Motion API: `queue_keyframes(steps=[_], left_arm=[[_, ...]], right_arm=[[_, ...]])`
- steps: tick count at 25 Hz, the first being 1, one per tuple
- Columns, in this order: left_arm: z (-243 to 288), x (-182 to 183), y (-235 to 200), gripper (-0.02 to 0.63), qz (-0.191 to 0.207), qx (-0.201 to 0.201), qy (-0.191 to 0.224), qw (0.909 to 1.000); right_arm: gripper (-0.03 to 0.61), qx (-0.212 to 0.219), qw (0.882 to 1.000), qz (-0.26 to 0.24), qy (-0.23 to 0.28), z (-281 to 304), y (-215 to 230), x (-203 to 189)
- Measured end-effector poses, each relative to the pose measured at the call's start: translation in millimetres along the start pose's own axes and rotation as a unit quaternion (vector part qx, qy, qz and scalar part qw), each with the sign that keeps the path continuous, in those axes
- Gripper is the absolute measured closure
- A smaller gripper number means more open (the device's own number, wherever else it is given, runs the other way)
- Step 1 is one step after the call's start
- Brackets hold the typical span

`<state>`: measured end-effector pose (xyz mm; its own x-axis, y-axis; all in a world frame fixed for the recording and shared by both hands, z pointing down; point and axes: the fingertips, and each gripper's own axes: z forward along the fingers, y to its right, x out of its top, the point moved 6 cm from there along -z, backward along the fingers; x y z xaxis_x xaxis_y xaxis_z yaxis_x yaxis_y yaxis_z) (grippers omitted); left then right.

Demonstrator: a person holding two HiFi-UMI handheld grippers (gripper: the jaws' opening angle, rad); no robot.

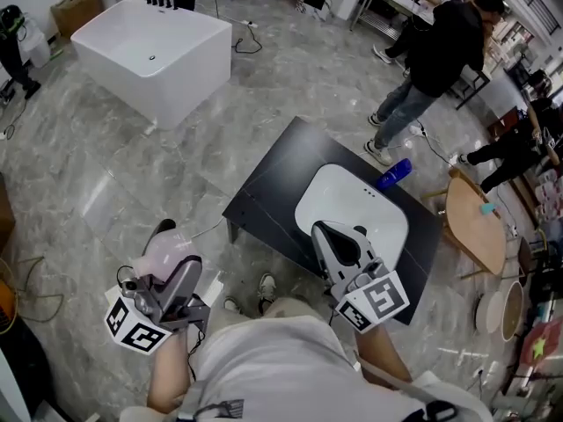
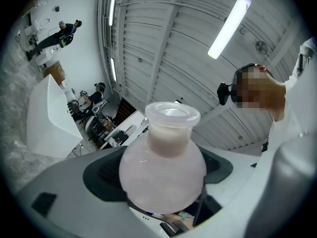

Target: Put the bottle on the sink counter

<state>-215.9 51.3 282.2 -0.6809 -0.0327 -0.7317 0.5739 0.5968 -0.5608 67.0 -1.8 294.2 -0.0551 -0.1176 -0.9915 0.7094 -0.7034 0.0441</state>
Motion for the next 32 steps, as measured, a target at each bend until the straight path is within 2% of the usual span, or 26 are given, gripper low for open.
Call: queue_keyframes(steps=[5, 13, 22, 32], left_arm=[[27, -10, -9, 0.198, 0.009, 0.009, -0.012, 0.9998], [47, -40, -41, 0.198, 0.022, 0.044, -0.044, 0.9978], [63, -84, -86, 0.198, 0.022, 0.069, -0.101, 0.9922], [75, -134, -133, 0.198, 0.039, 0.088, -0.155, 0.9831]], right_arm=[[0.568, 0.006, 1.000, 0.006, -0.003, 11, 26, 0], [0.568, 0.017, 0.999, 0.028, -0.028, 24, 48, -25], [0.568, 0.014, 0.997, 0.045, -0.060, 34, 60, -49], [0.568, 0.014, 0.994, 0.062, -0.093, 40, 67, -85]])
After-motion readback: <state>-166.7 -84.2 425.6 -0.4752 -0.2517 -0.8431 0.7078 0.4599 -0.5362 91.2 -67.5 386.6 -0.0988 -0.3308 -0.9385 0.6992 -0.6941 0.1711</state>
